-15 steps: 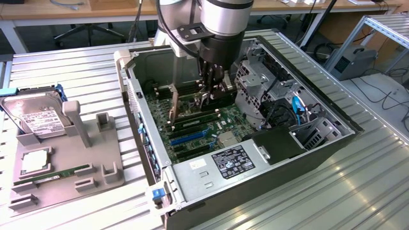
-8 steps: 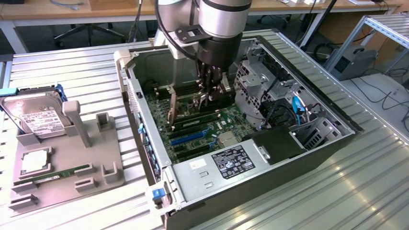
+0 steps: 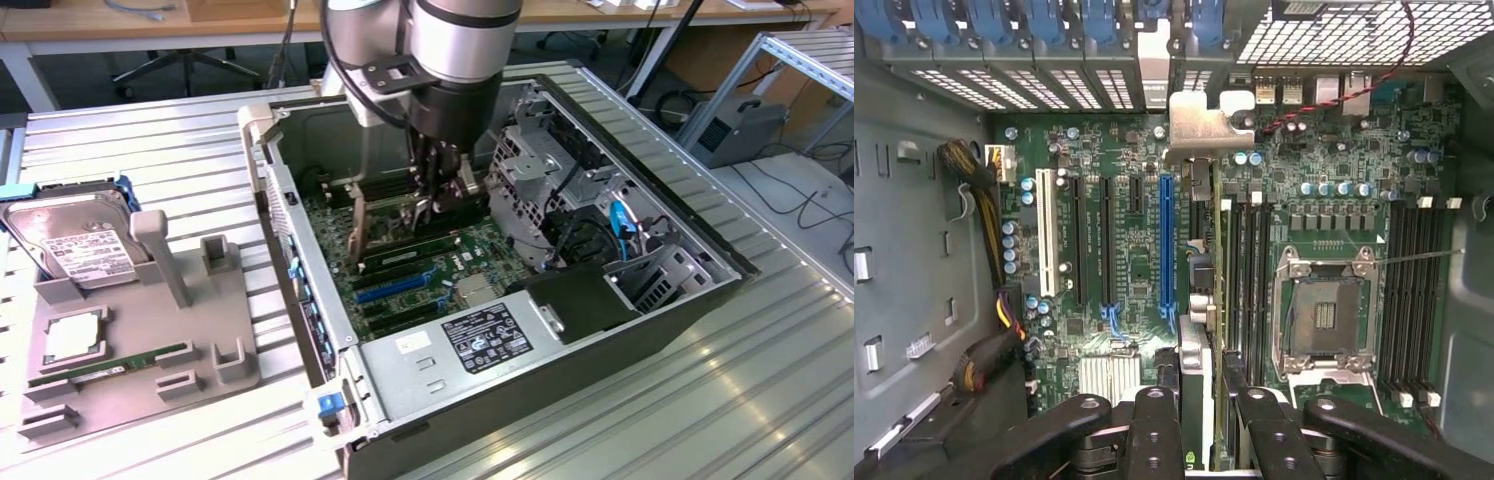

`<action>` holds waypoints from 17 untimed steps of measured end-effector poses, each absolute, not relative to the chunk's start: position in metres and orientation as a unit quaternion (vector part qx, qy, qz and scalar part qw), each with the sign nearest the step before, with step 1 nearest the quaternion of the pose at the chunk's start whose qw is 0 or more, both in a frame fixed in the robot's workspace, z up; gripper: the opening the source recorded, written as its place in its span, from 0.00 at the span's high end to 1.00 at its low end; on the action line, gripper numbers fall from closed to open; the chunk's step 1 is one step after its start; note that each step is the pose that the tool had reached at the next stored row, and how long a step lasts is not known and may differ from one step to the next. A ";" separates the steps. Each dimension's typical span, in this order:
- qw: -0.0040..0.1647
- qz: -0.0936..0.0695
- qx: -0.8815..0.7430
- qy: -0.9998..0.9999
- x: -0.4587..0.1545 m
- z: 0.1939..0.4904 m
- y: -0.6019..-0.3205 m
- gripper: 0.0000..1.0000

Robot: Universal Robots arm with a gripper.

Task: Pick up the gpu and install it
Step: 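Insert the gpu into the slot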

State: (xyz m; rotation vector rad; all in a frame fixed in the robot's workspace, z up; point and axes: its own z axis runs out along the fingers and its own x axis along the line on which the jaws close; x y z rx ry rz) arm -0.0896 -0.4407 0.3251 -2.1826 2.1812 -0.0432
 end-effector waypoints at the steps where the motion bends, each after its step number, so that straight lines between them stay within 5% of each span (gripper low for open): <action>1: 0.028 -0.014 -0.707 0.707 -0.090 0.325 -0.441 0.73; 17: 0.028 -0.014 -0.707 0.707 -0.099 0.320 -0.443 0.73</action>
